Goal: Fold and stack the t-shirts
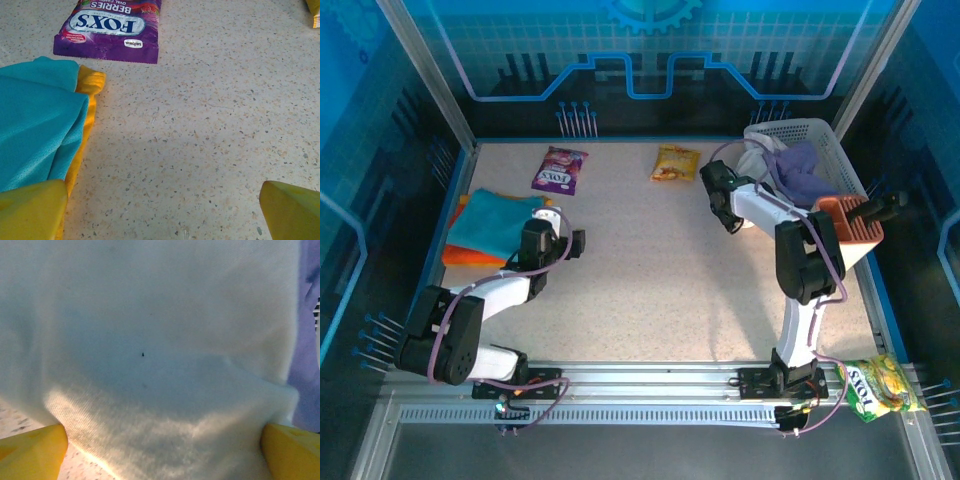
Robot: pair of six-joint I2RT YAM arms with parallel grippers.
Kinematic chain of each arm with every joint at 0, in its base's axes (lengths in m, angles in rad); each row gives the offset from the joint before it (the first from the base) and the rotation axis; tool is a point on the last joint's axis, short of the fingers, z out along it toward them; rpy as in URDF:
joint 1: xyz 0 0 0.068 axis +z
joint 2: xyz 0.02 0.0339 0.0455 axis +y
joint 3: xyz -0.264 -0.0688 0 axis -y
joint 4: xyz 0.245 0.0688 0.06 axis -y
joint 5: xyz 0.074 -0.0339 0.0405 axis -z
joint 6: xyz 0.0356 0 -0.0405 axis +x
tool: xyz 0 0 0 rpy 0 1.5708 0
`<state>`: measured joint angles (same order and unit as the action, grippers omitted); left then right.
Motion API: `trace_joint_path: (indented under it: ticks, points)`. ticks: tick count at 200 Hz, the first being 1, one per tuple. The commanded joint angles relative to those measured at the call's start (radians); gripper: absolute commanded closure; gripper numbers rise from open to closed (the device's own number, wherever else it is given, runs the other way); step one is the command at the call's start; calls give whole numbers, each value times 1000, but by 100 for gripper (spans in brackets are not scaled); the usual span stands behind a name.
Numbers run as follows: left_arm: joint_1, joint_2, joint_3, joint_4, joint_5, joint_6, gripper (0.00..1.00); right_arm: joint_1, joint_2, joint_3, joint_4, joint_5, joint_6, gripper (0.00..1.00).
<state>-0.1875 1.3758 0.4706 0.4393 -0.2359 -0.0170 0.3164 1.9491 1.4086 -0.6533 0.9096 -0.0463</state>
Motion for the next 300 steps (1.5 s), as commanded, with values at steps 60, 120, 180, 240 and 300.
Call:
trace_joint_path:
  ticks: [60, 120, 180, 240, 300]
  points:
    - [-12, 9, 33, -7, -22, 22, 1, -45, -6, -29, 265, 240, -124, 52]
    - [-13, 13, 38, -12, -22, 24, 1, -27, -270, -192, 516, 243, -195, 100]
    - [-20, 2, 24, -1, -30, 28, 1, 62, -550, -287, 794, 301, -362, 100]
    - [-24, 7, 29, -4, -31, 32, 1, 141, -656, -226, 1099, 323, -657, 100]
    - [-26, 9, 31, -6, -30, 34, 1, 280, -614, -177, 1719, 258, -1181, 100]
